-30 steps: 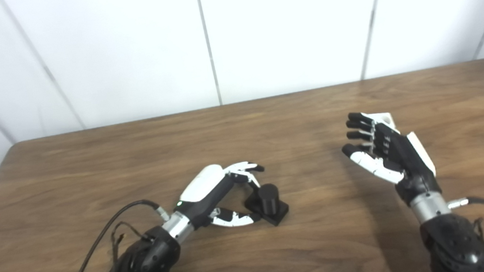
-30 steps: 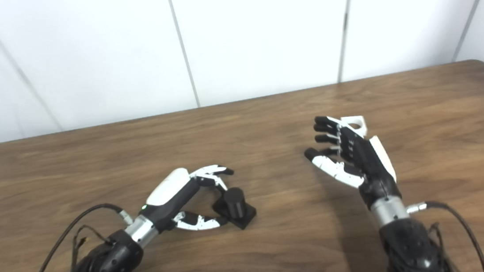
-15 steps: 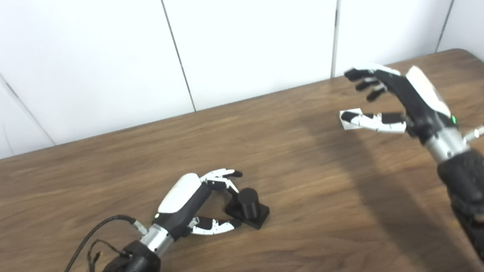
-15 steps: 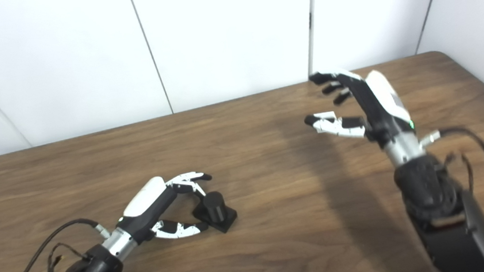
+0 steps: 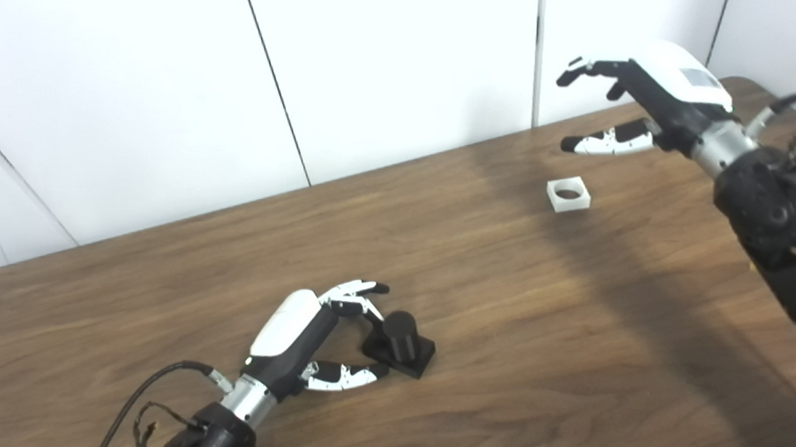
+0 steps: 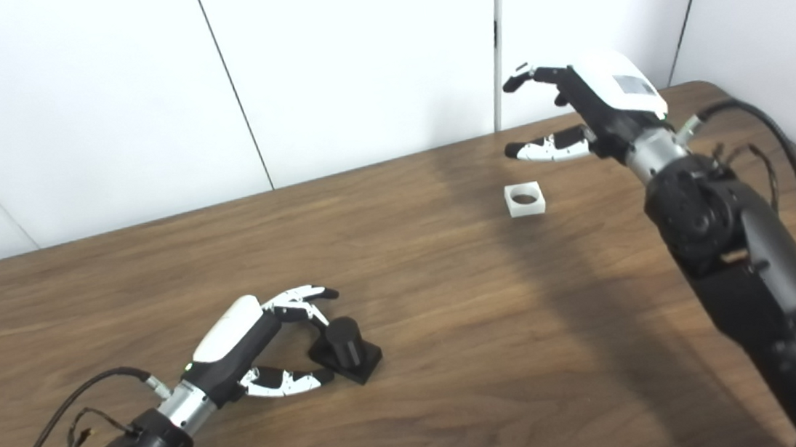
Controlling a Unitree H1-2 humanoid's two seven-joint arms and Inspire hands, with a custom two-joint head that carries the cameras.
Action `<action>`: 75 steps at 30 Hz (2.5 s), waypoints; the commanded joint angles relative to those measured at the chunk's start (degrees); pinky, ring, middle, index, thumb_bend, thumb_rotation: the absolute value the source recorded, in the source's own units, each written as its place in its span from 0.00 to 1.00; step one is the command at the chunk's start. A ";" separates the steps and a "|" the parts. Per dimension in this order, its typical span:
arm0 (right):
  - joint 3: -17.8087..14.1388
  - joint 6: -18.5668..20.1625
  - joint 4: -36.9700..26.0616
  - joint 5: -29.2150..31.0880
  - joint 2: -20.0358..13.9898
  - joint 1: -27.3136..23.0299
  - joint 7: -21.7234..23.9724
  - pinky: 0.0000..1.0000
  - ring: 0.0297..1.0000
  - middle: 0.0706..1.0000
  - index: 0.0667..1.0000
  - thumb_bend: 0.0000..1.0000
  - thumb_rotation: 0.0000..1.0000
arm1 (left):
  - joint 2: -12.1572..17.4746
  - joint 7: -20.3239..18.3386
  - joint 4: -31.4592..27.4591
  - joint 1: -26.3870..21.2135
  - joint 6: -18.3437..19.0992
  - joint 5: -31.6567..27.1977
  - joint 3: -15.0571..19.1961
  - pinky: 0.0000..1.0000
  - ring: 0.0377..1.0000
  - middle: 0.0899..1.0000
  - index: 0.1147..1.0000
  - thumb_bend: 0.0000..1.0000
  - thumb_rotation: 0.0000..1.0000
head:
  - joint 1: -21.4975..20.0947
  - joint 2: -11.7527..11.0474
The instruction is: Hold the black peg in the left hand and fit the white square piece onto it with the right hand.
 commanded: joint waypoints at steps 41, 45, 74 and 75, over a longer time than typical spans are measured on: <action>11.89 -1.13 20.73 -7.12 -3.87 -11.26 10.97 0.94 0.98 0.94 0.81 0.87 0.46 | 0.95 -5.19 1.67 3.30 1.51 1.62 -1.72 0.74 0.88 0.84 0.43 0.52 0.08 | 0.70 -0.44; 12.62 -0.81 20.76 -7.14 -3.60 -11.11 11.84 0.96 0.98 0.95 0.80 0.87 0.47 | 0.83 -4.97 1.88 3.43 1.40 1.68 -1.73 0.73 0.88 0.84 0.43 0.52 0.08 | 0.95 -0.38; 14.76 -0.67 25.04 -7.79 -2.01 -11.30 10.36 0.98 0.96 0.92 0.75 0.75 0.40 | 1.53 -5.32 -1.25 5.06 2.86 2.08 -1.36 0.74 0.88 0.84 0.43 0.52 0.08 | 2.61 0.57; 14.86 -0.74 25.34 -7.71 -2.08 -11.53 10.35 0.98 0.96 0.92 0.75 0.75 0.40 | 1.62 -5.46 -1.64 5.21 3.20 2.02 -1.36 0.74 0.88 0.84 0.43 0.52 0.08 | 2.65 0.66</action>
